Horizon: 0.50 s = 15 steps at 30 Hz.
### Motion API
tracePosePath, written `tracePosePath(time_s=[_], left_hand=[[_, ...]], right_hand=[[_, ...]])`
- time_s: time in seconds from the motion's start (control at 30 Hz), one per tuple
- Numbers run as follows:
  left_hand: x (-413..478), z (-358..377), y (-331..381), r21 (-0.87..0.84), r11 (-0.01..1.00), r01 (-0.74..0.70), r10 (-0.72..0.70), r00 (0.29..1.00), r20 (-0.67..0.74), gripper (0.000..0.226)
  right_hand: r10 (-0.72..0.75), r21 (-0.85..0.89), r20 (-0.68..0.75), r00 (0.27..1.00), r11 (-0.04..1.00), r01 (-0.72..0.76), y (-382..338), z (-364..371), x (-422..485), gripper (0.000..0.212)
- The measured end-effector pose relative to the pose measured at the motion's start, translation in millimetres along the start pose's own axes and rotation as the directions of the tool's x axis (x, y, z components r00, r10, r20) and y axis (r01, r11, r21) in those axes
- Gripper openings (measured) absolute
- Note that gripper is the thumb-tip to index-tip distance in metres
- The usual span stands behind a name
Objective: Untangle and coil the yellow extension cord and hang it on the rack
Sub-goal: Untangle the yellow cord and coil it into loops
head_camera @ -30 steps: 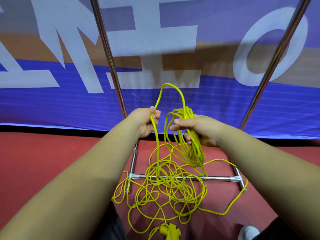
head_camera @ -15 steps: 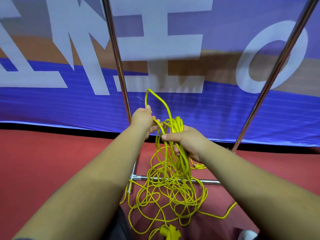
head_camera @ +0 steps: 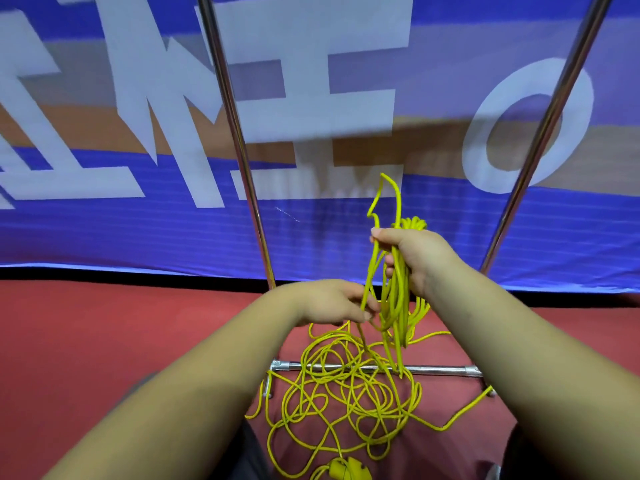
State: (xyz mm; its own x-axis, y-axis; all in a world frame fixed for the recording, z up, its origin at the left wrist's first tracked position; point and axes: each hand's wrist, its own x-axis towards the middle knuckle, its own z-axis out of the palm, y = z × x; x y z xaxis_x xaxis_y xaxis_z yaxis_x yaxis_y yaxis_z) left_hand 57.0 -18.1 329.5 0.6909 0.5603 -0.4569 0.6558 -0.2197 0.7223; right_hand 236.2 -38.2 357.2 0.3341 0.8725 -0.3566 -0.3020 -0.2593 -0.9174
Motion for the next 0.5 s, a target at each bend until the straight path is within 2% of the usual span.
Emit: tracePosePath(time_s=[0.17, 0.27, 0.37, 0.43, 0.5], left_hand=[[5.4, -6.5, 11.7, 0.215, 0.974, 0.074, -0.067, 0.997, -0.04, 0.018], [0.0, -19.6, 9.9, 0.246, 0.953, 0.176, -0.123, 0.968, -0.218, 0.013], [-0.8, -28.4, -15.4, 0.152, 0.938, 0.31, -0.211, 0.863, -0.458, 0.005], [-1.8, -36.3, -28.0, 0.21, 0.881, 0.424, -0.236, 0.778, -0.582, 0.013], [-5.3, -43.6, -31.4, 0.272, 0.829, 0.489, -0.211, 0.723, -0.657, 0.016]], right_hand=[[0.055, -0.029, 0.009, 0.998, 0.998, -0.055, 6.1, -9.3, -0.1, 0.015], [0.108, -0.096, 0.033, 0.994, 0.99, -0.104, -0.6, -15.0, -3.9, 0.015], [0.166, -0.127, 0.021, 0.986, 0.979, -0.162, -1.4, -24.2, -2.2, 0.017], [0.195, -0.059, -0.026, 0.98, 0.979, -0.196, -1.0, -29.2, 2.6, 0.02], [0.221, 0.022, -0.073, 0.973, 0.975, -0.22, -0.4, -32.5, 7.8, 0.021]])
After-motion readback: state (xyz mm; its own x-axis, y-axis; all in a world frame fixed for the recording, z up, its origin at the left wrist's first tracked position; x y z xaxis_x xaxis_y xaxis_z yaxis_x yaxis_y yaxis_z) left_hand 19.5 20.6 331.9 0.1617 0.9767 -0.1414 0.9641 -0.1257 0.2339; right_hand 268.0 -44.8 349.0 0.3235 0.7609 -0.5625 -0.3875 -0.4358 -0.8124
